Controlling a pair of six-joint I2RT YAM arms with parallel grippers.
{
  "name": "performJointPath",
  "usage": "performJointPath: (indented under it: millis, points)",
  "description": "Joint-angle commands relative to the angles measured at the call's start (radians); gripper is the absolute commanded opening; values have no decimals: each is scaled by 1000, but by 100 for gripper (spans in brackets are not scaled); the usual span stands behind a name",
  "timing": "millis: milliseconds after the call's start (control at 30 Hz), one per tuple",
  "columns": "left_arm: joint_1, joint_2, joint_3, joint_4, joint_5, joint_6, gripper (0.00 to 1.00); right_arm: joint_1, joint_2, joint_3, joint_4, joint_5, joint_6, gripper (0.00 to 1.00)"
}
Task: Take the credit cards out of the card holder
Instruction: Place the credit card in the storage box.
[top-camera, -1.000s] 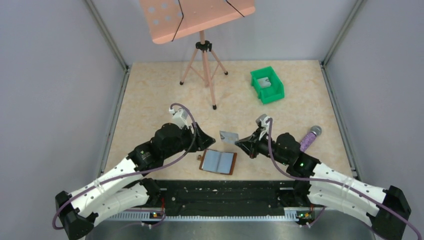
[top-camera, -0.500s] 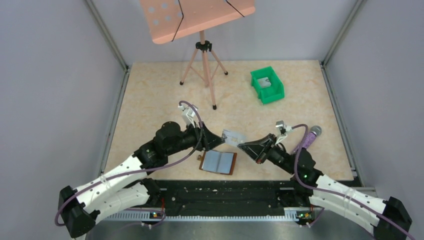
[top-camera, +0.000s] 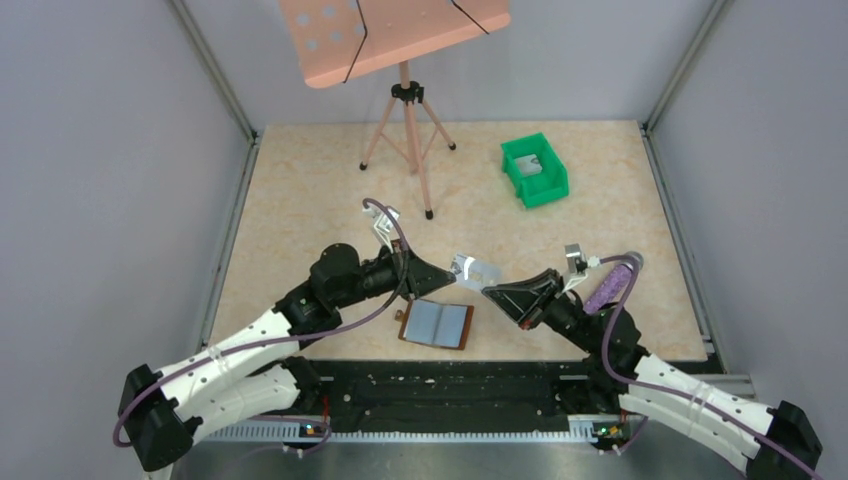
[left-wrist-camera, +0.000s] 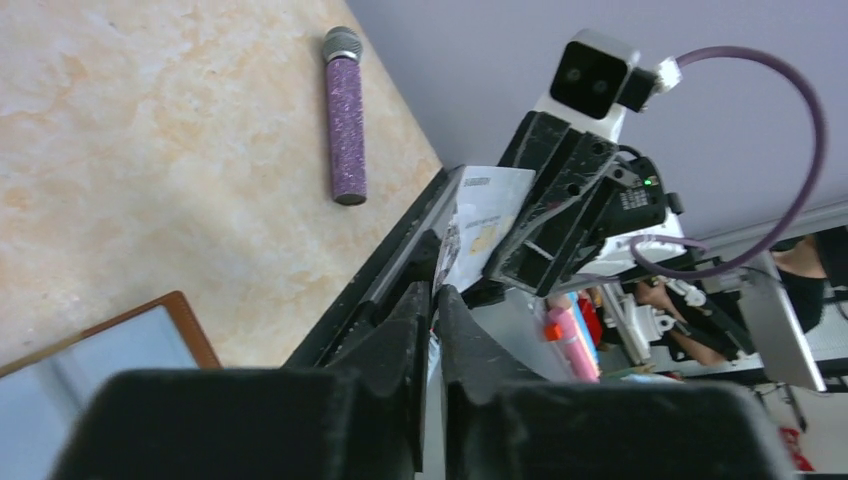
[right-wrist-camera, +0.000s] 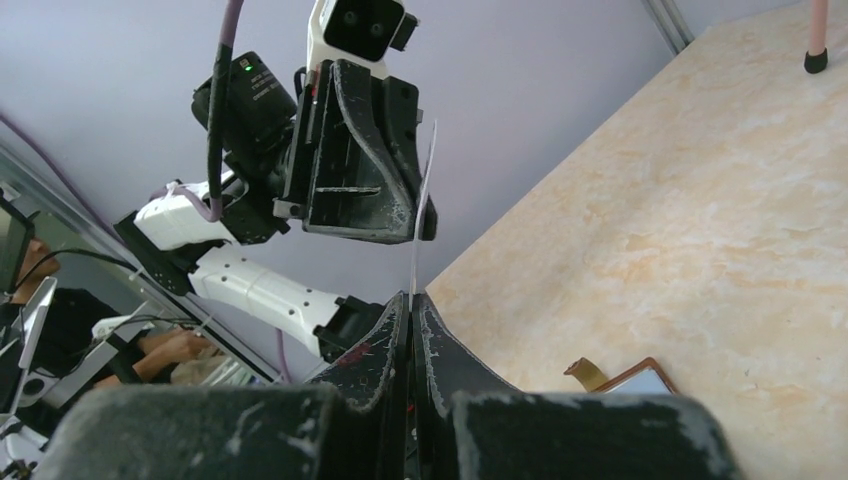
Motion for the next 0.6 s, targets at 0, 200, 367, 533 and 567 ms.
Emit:
performJointPath:
  millis: [0,200,367,533,567]
  points:
    - [3,-42,-41,140,-1,-30,4,-5,-23,0,19,-36,2,0]
    - [3,-94,-99,160,-25,-27,0,-6,-31,58,-229,-26,4,13]
    - [11,-90,-24,-48,-8,85,0,-5,-45,179,-493,-89,-86,43]
    - [20,-53,71,-227,103,158,0,-5,-64,359,-808,-45,-213,60]
    - [20,-48,78,-237,137,158,0,-5,-58,392,-843,-51,-232,63]
